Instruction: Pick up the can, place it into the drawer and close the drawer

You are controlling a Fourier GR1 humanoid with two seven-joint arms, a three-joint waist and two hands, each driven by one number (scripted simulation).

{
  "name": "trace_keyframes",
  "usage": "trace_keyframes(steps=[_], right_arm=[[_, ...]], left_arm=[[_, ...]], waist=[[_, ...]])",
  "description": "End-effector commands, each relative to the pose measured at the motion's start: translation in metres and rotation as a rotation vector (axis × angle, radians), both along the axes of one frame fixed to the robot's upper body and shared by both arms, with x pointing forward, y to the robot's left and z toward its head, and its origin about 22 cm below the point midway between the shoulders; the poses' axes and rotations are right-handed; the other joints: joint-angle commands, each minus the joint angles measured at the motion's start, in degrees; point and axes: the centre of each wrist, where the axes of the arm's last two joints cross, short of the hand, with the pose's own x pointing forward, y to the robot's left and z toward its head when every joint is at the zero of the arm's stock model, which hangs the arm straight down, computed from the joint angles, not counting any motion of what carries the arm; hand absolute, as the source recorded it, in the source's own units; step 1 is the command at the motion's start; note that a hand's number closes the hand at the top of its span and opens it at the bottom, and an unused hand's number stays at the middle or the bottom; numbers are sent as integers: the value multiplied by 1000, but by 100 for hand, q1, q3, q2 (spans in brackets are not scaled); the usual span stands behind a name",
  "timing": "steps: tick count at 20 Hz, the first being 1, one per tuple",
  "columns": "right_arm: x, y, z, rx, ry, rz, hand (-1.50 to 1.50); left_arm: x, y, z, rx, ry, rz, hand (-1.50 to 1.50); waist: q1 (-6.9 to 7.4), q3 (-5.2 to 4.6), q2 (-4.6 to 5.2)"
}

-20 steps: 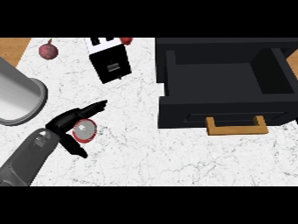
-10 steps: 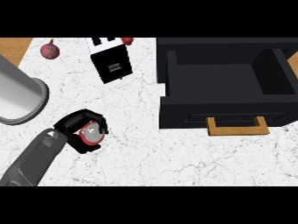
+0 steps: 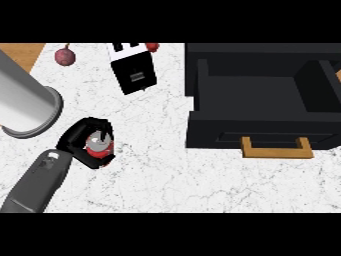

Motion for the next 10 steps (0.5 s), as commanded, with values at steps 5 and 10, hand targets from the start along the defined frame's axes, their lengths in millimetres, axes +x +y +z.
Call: trace_keyframes(steps=[5, 10], right_arm=[[-18, 4, -7, 6, 12, -29, -150], [-19, -4, -9, -13, 13, -34, -150]], left_arm=[[-13, 5, -12, -139, -42, 646, 150], [14, -56, 38, -142, -55, 565, 150]], waist=[[55, 11, -51], [97, 17, -72]])
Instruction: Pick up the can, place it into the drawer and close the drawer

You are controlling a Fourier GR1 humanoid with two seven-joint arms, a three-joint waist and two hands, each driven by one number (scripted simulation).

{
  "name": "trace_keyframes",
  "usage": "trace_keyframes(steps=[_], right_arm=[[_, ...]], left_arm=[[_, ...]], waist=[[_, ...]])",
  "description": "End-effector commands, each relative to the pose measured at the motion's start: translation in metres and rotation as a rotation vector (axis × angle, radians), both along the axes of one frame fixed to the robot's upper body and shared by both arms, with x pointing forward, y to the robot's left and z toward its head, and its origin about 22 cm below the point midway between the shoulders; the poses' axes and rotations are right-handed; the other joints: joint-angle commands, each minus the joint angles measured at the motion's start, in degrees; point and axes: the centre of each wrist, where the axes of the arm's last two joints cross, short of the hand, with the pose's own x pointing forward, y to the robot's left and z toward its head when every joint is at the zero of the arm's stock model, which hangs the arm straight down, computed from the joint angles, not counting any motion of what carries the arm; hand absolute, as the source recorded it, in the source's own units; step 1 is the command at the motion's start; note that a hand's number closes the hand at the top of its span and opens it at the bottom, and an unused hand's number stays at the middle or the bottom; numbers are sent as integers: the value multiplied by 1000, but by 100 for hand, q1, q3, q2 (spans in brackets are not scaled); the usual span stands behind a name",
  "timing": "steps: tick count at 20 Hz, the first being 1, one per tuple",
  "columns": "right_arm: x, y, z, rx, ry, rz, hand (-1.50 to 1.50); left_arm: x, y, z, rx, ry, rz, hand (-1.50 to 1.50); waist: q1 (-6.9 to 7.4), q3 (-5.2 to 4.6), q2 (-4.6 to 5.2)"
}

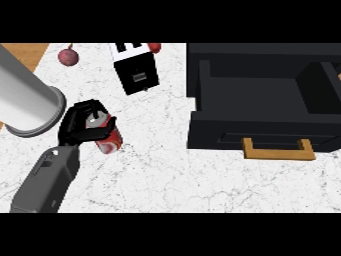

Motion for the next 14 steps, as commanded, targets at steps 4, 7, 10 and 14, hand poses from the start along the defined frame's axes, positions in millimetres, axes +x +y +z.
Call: trace_keyframes(steps=[4, 7, 10, 14], right_arm=[[-4, -2, 10, -2, -10, 7, -150], [0, 17, 25, 1, -38, 11, -150], [8, -5, 6, -7, -18, -8, -150], [-3, 4, 15, 2, -31, 15, -150]], left_arm=[[14, -77, 68, 6, -98, -4, 150], [8, -90, 97, 23, -93, -28, 150], [11, -110, 151, 17, -120, -37, 150], [12, -137, 174, 58, -108, -76, 150]], waist=[[-32, -4, 3], [-49, -12, 27], [-60, -7, 27], [-176, -15, 62]])
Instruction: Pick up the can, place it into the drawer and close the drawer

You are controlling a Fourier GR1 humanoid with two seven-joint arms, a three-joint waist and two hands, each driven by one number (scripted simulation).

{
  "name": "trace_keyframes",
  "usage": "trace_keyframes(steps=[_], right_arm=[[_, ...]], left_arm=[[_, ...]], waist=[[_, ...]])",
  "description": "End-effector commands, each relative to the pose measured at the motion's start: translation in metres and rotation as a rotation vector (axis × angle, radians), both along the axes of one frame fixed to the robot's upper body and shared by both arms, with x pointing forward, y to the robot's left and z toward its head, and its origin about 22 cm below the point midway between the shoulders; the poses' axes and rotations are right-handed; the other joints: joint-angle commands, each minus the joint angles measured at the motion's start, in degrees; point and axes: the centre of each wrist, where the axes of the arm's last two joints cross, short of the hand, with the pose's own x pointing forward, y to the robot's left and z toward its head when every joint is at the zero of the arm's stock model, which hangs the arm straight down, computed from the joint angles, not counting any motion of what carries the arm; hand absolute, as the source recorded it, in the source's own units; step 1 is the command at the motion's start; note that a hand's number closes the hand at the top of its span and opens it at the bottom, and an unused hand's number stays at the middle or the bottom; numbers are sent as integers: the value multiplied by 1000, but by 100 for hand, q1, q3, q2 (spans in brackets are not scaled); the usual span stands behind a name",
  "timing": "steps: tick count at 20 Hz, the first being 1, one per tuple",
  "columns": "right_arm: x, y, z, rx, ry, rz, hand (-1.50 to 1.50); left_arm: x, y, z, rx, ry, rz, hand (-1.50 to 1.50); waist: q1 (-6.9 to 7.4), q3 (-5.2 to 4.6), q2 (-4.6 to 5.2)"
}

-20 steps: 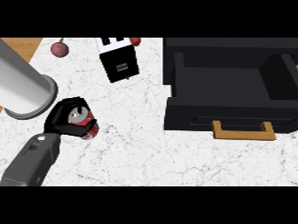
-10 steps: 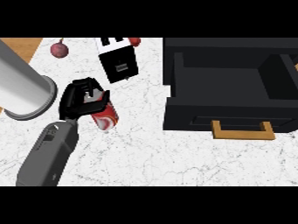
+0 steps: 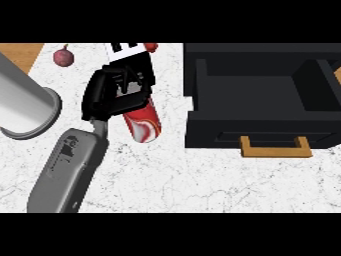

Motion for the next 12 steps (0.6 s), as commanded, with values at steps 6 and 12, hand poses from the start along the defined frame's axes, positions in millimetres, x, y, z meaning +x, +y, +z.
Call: trace_keyframes(steps=[6, 12], right_arm=[[13, 6, -3, -18, -15, 0, -150], [4, 1, -3, -20, -13, 10, -150]], left_arm=[[3, -80, 89, 35, -41, -31, 150], [16, -115, 129, 66, -78, -17, 150]], waist=[[-83, -5, 32], [-137, -4, 40]])
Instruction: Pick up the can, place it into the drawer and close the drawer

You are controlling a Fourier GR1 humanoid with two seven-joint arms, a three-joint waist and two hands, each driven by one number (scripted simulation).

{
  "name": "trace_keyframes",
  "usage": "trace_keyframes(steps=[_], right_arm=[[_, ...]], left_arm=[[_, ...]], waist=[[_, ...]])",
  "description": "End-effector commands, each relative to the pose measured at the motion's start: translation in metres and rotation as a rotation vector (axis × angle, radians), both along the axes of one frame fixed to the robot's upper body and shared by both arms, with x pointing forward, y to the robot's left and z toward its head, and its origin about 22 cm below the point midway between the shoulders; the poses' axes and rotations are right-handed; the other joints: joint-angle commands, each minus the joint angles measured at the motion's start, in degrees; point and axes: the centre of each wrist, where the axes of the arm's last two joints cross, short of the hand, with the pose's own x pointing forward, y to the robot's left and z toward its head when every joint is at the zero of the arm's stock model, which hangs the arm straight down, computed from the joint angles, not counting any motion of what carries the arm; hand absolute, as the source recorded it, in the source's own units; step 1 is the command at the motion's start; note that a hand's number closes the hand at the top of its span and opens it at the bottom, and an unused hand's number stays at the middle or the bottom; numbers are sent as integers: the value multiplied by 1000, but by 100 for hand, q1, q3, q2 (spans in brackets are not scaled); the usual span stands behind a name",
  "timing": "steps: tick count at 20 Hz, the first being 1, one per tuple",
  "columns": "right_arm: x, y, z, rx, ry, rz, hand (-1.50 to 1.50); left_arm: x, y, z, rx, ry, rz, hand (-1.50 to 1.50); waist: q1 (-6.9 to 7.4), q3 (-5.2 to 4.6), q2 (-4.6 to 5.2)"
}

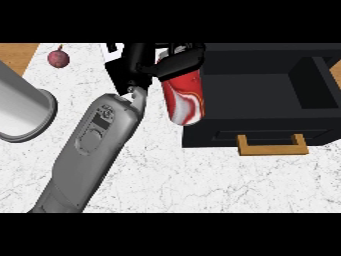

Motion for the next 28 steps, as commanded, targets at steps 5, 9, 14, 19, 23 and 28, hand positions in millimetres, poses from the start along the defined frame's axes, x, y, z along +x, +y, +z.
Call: trace_keyframes(steps=[5, 9, 14, 19, 23, 28], right_arm=[[0, -2, -8, 2, 0, 16, -150], [13, 0, -8, 0, 2, -3, -150], [9, 2, 4, 9, 16, 23, -150], [22, 16, 1, -5, -12, 15, -150], [13, -1, 1, 12, 9, 42, -150], [25, -4, -3, 8, -14, 32, -150]], left_arm=[[13, -49, 44, 43, 7, 6, 150], [32, -59, 59, 48, 1, 20, 150], [33, -75, 51, 73, 18, 23, 150], [47, -81, 72, 111, 19, 9, 150], [49, -83, 53, 117, 34, 33, 150], [55, -82, 40, 140, 50, 49, 150]], waist=[[-71, 3, 15], [-95, 3, 40], [-166, 4, 44], [-138, 4, 56], [-259, 7, 59], [-325, 10, 86]])
